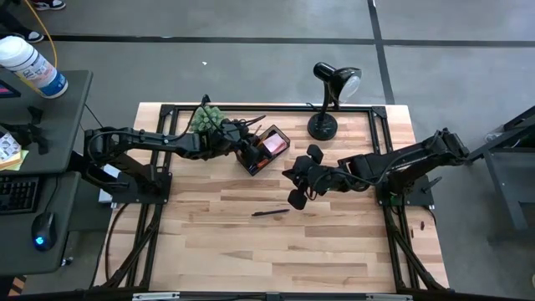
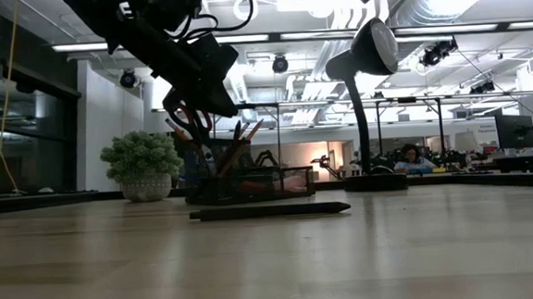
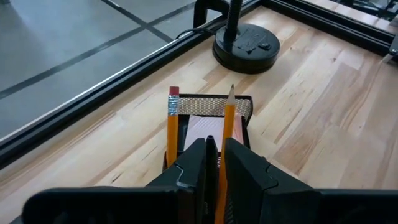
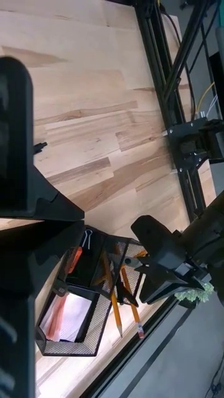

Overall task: Pick and place office supplies into organizer
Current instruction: Put the black pen into the black desk organizer

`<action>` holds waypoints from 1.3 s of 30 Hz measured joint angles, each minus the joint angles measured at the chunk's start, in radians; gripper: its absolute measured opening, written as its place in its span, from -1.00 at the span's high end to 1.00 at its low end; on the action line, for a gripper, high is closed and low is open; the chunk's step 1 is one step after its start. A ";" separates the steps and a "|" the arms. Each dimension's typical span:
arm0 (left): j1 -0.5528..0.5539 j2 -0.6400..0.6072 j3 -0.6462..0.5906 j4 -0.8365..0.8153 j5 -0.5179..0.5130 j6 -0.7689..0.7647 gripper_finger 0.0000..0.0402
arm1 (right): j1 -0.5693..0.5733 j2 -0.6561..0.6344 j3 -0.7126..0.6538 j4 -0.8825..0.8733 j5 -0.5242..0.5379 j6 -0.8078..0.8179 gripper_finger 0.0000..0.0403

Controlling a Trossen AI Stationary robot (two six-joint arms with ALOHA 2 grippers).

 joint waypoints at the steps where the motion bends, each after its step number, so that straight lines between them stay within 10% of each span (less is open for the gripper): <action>1: 0.000 0.000 0.000 0.000 0.000 0.006 0.76 | 0.000 0.000 0.000 0.000 0.000 0.000 0.98; 17: -0.139 -0.054 0.000 0.019 0.035 0.104 0.76 | -0.023 0.000 0.000 -0.046 -0.073 -0.015 0.99; 26: -0.335 -0.093 0.000 -0.011 -0.001 0.121 0.76 | 0.017 -0.082 0.000 -0.446 0.034 0.133 0.99; 39: -0.587 -0.075 0.000 -0.015 -0.064 0.091 0.76 | 0.066 -0.368 -0.535 0.235 -0.130 0.253 0.98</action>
